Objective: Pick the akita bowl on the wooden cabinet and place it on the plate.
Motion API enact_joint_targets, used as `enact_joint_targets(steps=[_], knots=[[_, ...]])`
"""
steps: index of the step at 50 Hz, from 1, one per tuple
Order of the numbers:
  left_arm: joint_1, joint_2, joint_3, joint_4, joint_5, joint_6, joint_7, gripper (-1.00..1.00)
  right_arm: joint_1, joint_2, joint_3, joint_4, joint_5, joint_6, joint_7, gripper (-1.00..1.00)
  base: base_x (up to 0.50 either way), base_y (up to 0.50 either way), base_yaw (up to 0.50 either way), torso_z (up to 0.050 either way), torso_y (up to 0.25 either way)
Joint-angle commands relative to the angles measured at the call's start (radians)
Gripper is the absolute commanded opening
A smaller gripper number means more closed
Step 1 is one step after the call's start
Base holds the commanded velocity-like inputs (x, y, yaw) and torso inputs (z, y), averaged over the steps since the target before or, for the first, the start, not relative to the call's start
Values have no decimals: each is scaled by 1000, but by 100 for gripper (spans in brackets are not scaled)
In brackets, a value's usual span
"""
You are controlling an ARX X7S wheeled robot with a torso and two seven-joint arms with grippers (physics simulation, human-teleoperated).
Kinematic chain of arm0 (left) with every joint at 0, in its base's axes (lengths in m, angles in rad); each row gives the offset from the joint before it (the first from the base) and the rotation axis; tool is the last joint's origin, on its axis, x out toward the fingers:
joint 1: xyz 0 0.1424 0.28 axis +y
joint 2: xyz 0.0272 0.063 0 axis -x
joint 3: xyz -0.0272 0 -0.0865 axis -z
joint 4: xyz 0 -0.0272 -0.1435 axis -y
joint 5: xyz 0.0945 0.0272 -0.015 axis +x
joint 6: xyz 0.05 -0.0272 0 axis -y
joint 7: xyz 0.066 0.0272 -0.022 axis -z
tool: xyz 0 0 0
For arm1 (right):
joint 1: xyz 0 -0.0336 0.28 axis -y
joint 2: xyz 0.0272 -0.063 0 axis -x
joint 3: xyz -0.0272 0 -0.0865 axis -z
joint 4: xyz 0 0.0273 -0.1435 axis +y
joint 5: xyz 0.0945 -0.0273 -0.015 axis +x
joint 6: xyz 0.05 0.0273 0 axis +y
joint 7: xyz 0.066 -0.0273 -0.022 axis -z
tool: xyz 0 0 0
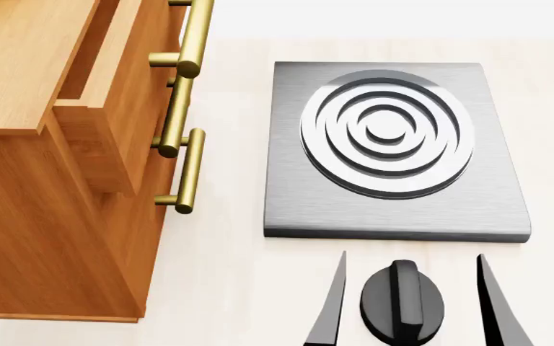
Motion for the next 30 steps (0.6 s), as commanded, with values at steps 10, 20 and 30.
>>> enact_joint_targets(steps=[10,20,30], knots=[[-18,22,-27,157,71,-231,120,100,-6,6,-2,4,8,-13,7,100,0,0,0,0,0],[-18,19,-34,169,48,-229,109,100,-5,10,-2,7,13,-15,9,100,0,0,0,0,0],[-18,20,-25,169,73,-234,120,100,-3,13,-5,11,14,-16,12,100,0,0,0,0,0]])
